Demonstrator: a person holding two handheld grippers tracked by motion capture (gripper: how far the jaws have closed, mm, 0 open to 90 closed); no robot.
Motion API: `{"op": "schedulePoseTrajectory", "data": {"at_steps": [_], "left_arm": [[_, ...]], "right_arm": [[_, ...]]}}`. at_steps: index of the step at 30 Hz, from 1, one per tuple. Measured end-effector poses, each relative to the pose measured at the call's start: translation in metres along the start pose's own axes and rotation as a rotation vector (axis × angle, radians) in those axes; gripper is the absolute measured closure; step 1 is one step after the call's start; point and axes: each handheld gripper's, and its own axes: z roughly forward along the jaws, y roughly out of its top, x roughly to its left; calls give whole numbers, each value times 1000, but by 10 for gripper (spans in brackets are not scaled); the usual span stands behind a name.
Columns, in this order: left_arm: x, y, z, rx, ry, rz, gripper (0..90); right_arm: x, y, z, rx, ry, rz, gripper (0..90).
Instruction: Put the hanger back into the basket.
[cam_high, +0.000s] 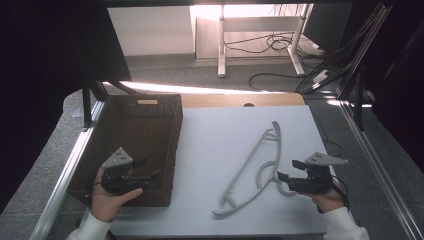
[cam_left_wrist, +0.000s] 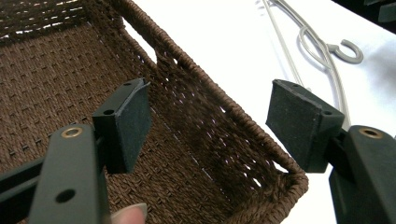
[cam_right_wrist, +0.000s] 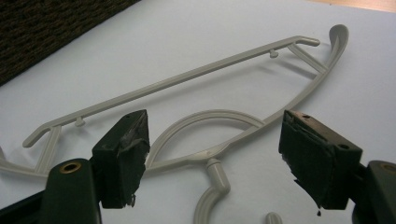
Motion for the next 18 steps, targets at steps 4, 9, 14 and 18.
{"op": "schedulePoseTrajectory", "data": {"at_steps": [4, 9, 14, 18], "left_arm": [[-1, -1, 2, 9, 1, -1, 303], [-5, -2, 1, 10, 3, 10, 303], [-11, 0, -3, 2, -1, 25, 302], [-14, 1, -5, 3, -1, 32, 300]], "right_arm": [[-3, 0, 0, 0, -4, 1, 250], [-3, 2, 1, -1, -20, 20, 247], [0, 3, -2, -10, -22, 21, 248], [0, 5, -5, -21, -33, 23, 251]]}}
